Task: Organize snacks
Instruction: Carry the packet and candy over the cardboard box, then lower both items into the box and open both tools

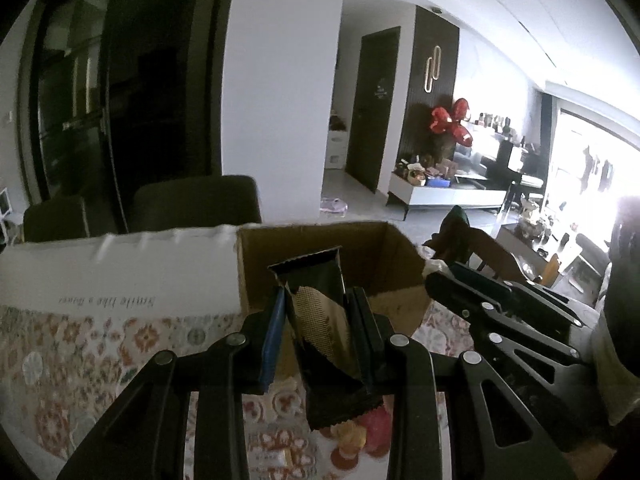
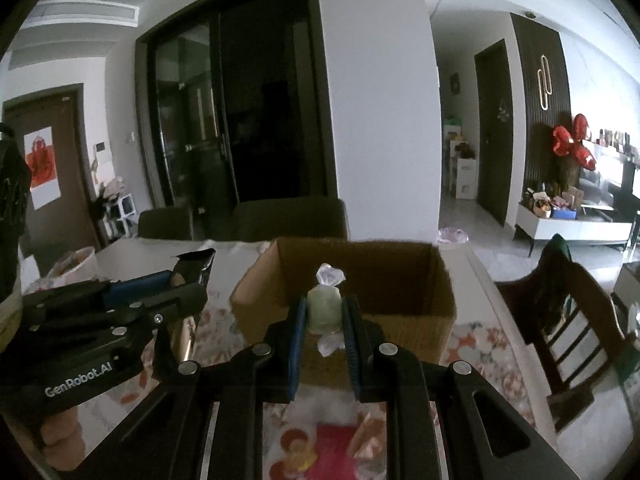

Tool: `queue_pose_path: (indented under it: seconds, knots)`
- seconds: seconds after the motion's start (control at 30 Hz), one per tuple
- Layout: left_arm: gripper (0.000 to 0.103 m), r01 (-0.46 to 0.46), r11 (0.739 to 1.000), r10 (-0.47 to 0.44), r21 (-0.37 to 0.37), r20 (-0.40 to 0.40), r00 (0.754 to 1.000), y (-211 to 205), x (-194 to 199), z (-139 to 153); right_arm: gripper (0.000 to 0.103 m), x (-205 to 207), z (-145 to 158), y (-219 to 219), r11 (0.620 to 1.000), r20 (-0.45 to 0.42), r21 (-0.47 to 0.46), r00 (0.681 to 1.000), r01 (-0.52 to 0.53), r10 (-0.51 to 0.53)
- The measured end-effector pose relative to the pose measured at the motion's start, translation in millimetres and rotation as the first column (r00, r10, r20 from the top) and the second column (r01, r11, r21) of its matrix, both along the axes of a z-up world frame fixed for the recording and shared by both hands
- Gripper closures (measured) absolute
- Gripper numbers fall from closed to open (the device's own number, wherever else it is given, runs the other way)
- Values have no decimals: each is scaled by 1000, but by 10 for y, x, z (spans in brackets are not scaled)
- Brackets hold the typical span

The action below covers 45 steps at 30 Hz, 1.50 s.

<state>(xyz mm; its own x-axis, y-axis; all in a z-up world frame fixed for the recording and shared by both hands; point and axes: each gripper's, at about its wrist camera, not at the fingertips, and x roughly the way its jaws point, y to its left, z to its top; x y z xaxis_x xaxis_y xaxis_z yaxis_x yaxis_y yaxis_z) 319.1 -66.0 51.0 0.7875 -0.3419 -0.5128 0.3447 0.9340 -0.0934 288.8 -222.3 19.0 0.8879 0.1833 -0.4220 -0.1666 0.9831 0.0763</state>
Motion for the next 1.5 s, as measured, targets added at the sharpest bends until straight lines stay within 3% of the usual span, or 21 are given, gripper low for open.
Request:
queue_pose_path:
  seconds: [0.27,0.5,0.77,0.87,0.93,0.97,1.07,1.27,1.5]
  knots:
    - [71,45,999,-44,24,-35,998,-246,547,142,83,474,186,-108,1000,-20,-8,1000,-10,10]
    - [71,50,999,-48,15,-141,989,-400,1056,7,83,909,127,-219,1000,-94,-10,996,-4,3]
    - [70,40,996,-24,79,-194,981,-529,1322,-139,83,1235,-19,-334,999,-162,-12,986,32,-34]
    - [60,48,992,-24,120,-200,979,-582,1395,-172,83,1285,-87,-386,999,-180,7,983,47,-45]
    - [47,28,987,2,158,-182,983,-589,1385,-183,82,1331,-100,-407,998,-183,3,981,62,-60]
    - [46,18,986,11,167,-170,985,-576,1359,-178,81,1335,-107,-415,998,-186,-1,981,63,-62]
    - [45,-8,984,36,176,-155,987,-489,1298,-176,65,1316,-123,-425,996,-190,-25,978,87,-90]
    - [39,-39,977,56,209,-74,996,-347,962,-106,65,1096,-102,-419,994,-157,-17,981,111,-113]
    - [37,-43,982,49,183,-32,998,-88,510,-65,65,682,-88,-240,996,-110,-38,991,78,-82]
